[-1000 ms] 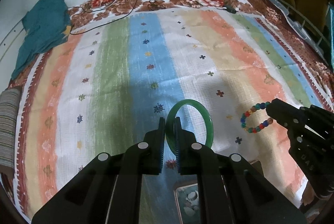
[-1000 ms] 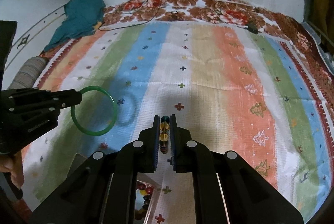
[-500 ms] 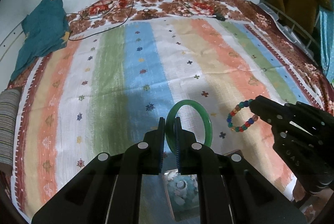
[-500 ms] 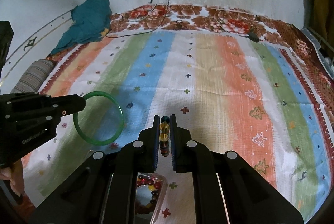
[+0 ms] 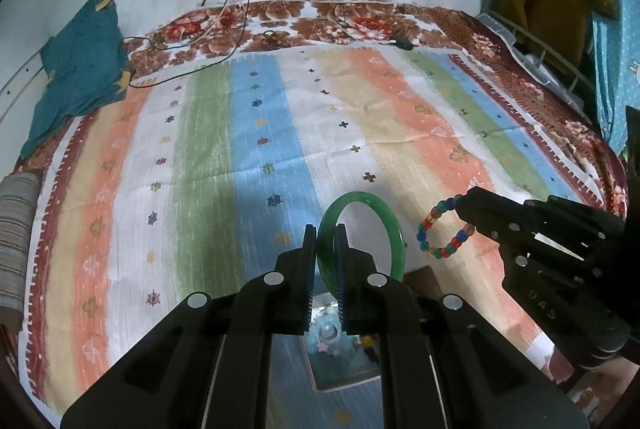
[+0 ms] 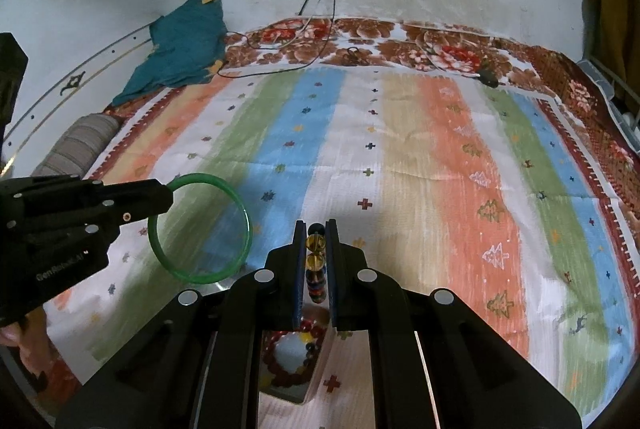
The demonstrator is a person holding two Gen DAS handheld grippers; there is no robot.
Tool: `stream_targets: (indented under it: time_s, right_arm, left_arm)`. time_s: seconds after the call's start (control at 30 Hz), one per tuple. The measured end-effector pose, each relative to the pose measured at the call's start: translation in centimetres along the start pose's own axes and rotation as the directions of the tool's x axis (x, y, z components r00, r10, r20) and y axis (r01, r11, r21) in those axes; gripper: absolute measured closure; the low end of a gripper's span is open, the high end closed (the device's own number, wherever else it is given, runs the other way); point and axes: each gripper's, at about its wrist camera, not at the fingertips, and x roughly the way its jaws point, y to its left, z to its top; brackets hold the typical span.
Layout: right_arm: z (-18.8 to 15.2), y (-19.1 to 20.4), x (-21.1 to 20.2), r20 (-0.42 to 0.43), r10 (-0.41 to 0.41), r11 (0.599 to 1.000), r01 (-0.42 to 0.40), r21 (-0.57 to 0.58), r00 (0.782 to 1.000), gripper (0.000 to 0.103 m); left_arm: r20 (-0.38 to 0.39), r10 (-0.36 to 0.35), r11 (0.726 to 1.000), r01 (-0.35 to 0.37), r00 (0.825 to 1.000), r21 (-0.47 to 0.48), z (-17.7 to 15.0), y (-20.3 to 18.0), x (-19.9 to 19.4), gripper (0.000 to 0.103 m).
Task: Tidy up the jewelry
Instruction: 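Carry bangle and multicolour bracelet into the tin and open both tools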
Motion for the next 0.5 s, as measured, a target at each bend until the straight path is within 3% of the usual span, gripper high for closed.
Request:
stream_targets:
  time_s: [0.5]
  right_arm:
    - [-2.3, 1.5, -2.0, -0.008, 0.029, 0.999, -0.030, -0.018, 1.000, 0.093]
  left_arm:
    - [0.007, 0.010, 1.000, -0.010, 1.000, 0.017, -2.8, -1.0, -2.1, 0.094]
